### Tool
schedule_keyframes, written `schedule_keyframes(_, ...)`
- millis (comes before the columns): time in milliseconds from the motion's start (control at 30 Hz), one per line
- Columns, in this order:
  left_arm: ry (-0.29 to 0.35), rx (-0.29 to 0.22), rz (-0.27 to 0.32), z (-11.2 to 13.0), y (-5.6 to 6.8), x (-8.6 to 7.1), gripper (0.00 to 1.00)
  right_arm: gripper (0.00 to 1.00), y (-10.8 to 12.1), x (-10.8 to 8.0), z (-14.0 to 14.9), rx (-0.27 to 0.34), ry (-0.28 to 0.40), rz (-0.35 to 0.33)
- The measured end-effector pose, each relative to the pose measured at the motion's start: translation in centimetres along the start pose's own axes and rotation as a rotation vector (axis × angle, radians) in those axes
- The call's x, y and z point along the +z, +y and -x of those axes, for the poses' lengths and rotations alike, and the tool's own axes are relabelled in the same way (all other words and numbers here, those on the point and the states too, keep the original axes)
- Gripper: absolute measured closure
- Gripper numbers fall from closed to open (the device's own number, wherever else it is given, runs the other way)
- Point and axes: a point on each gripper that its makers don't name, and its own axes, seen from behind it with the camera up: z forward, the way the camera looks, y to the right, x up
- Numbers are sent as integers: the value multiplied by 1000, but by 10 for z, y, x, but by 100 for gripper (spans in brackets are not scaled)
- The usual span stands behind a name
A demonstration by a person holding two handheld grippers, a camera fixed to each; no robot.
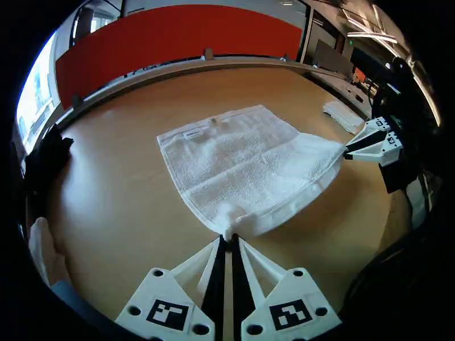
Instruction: Fold towel
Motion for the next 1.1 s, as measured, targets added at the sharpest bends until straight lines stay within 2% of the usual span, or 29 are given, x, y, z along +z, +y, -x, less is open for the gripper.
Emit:
schedule_keyframes(267,14,-33,17,-15,3,-20,93,90,-3,-21,-15,-18,12,-5)
schedule_keyframes(500,27,-40,16,-28,6,-38,93,90,-5,-39,-33,-25,26,-5)
schedule_keyframes(833,24,-56,24,-35,12,-60,93,90,-10,-60,-46,-34,27,-12)
schedule_keyframes(1100,17,-60,36,-35,18,-69,93,90,-13,-72,-50,-30,33,-17)
